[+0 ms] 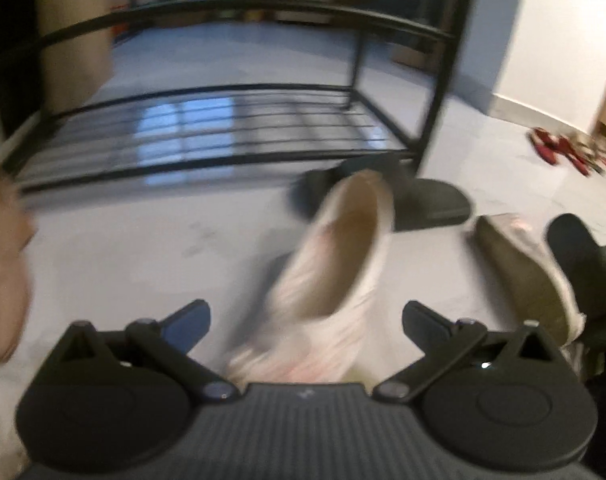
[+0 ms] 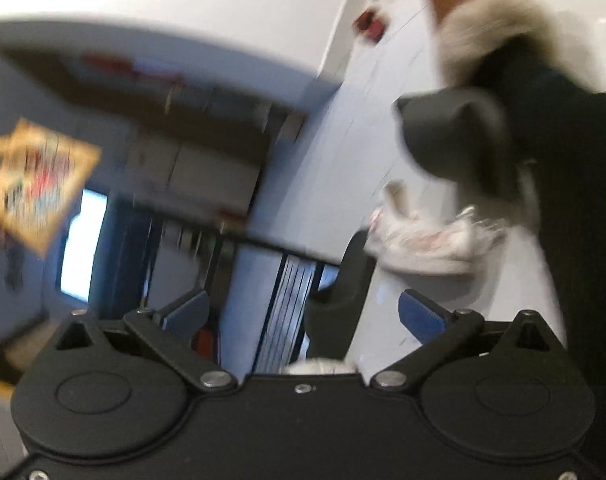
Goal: Organize scattered shoes
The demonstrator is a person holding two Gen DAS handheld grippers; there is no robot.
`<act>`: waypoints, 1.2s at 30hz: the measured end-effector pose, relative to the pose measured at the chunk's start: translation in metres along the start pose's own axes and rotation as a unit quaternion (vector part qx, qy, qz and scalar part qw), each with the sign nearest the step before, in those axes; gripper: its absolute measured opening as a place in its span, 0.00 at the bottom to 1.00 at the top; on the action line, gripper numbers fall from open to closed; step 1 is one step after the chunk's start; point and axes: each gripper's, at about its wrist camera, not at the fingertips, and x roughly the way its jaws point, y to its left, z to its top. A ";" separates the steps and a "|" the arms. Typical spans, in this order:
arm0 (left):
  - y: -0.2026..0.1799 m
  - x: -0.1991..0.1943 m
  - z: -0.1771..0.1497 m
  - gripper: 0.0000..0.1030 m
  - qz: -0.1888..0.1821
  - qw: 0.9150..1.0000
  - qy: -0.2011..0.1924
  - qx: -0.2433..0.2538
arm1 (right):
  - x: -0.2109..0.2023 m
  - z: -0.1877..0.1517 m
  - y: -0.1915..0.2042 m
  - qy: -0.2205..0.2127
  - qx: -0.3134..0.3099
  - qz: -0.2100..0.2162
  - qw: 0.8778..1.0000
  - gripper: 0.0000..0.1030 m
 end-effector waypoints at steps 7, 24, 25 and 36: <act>-0.130 0.082 0.028 0.99 -0.069 0.990 0.118 -0.037 | 0.015 0.028 -0.035 -0.019 0.085 0.014 0.996 1.00; -0.173 0.145 0.007 0.29 -0.066 0.984 0.151 -0.071 | 0.020 0.024 -0.045 0.009 0.134 0.037 0.990 1.00; -0.158 0.139 0.002 0.29 -0.065 0.980 0.155 -0.104 | 0.019 0.024 -0.045 0.006 0.132 0.037 0.990 1.00; -0.056 0.038 -0.084 0.56 -0.024 0.933 0.151 -0.326 | 0.034 0.006 -0.046 0.040 0.104 0.005 0.994 1.00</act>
